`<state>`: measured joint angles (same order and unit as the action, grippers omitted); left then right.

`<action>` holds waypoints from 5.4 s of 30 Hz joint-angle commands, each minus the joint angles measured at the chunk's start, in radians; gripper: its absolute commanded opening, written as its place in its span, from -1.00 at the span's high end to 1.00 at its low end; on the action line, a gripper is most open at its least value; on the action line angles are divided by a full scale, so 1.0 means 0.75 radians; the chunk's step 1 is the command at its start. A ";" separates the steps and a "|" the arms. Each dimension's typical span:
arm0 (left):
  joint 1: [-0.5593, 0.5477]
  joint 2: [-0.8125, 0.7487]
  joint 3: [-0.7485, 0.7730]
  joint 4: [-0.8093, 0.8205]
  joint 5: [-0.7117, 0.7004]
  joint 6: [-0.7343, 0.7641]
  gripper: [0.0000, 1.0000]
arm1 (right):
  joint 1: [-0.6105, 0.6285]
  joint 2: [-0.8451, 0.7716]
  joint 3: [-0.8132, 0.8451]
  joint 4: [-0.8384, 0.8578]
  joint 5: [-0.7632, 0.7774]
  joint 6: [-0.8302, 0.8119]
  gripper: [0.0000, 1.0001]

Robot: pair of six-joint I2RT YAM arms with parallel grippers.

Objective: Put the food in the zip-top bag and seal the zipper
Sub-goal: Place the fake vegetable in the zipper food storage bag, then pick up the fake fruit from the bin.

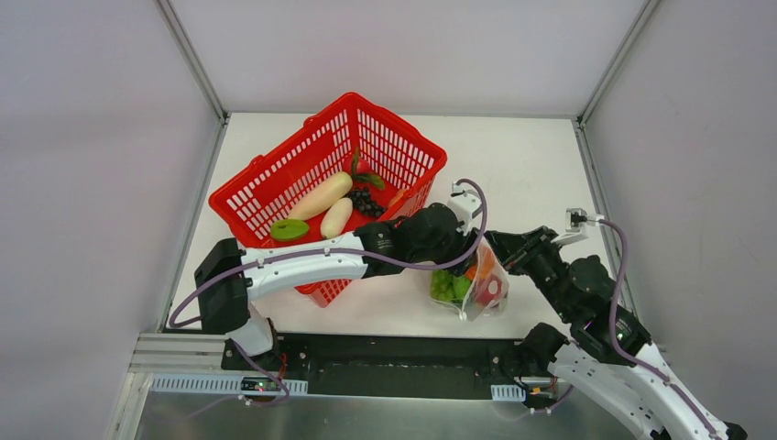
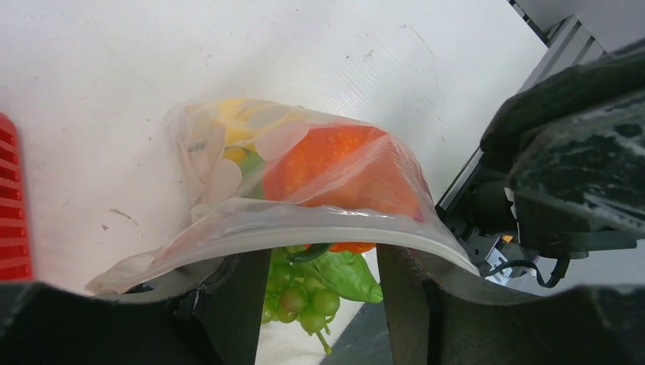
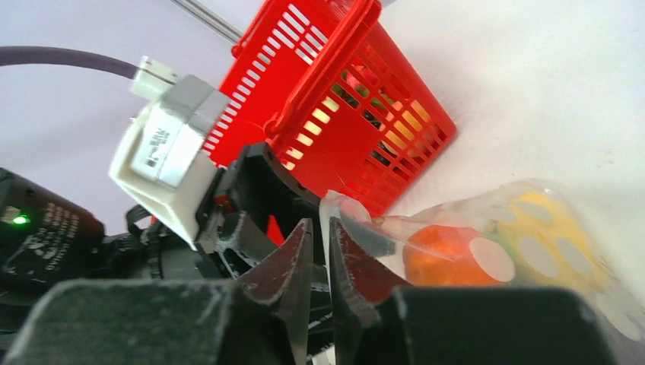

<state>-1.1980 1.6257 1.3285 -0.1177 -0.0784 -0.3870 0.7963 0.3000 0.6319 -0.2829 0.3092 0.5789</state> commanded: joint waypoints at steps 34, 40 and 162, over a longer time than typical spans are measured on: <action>0.051 -0.112 0.041 0.028 -0.057 0.060 -0.04 | 0.008 0.512 0.354 -0.569 -0.104 -0.301 0.14; 0.061 -0.114 0.046 0.023 -0.041 0.062 -0.03 | 0.008 0.490 0.363 -0.575 -0.025 -0.286 0.62; 0.538 -0.536 -0.246 -0.396 -0.328 -0.289 1.00 | 0.005 0.242 0.240 -0.267 -0.028 -0.220 1.00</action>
<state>-0.7864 1.3159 1.1877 -0.4000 -0.3634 -0.6559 0.7975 0.4808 0.8051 -0.5762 0.3054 0.3943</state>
